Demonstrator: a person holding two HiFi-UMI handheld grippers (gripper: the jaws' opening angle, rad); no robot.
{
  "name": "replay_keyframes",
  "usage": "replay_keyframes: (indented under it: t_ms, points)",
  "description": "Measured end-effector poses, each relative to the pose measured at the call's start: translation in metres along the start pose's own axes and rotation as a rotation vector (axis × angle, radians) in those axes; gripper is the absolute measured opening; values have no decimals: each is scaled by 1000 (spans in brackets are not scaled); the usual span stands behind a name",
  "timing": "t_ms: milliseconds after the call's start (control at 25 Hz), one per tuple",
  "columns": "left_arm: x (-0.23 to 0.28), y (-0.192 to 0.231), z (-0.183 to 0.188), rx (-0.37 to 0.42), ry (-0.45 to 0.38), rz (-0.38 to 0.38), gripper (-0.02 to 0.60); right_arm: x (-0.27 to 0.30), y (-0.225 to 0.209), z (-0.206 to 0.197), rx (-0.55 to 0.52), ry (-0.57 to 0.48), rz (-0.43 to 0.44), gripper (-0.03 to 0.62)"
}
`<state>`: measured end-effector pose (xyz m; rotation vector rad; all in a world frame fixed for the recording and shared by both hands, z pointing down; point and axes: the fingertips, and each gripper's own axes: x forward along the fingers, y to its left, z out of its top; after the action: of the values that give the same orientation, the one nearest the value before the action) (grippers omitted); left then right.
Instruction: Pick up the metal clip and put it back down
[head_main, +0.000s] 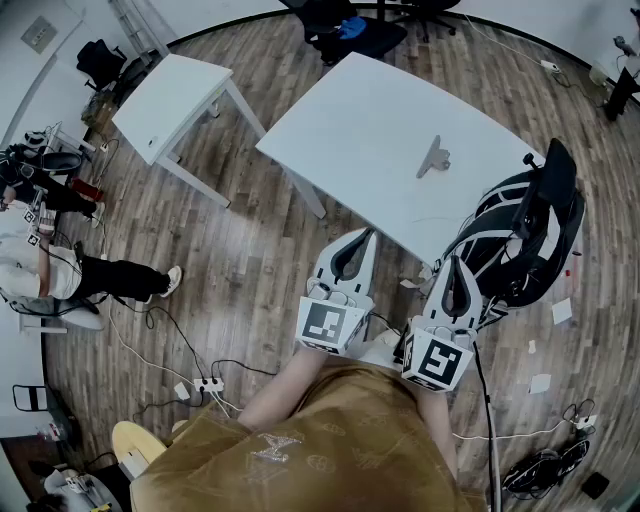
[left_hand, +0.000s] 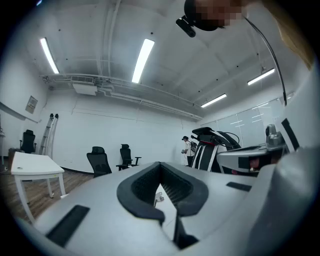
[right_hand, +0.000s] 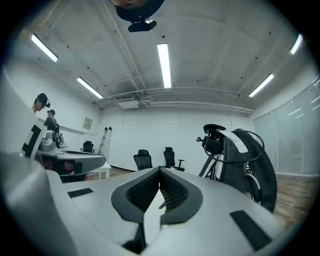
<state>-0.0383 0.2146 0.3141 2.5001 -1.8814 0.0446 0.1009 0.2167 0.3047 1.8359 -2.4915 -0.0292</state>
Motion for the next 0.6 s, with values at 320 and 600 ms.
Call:
replay_keyframes:
  t_ms: [320,600]
  points:
    - [24,13,4,27,-12,16,6,25,1,-5,-2,27,-7,8]
    - [71,33,-1,16,-9,-12,6,66,-3,-8,-30,40,-37,8]
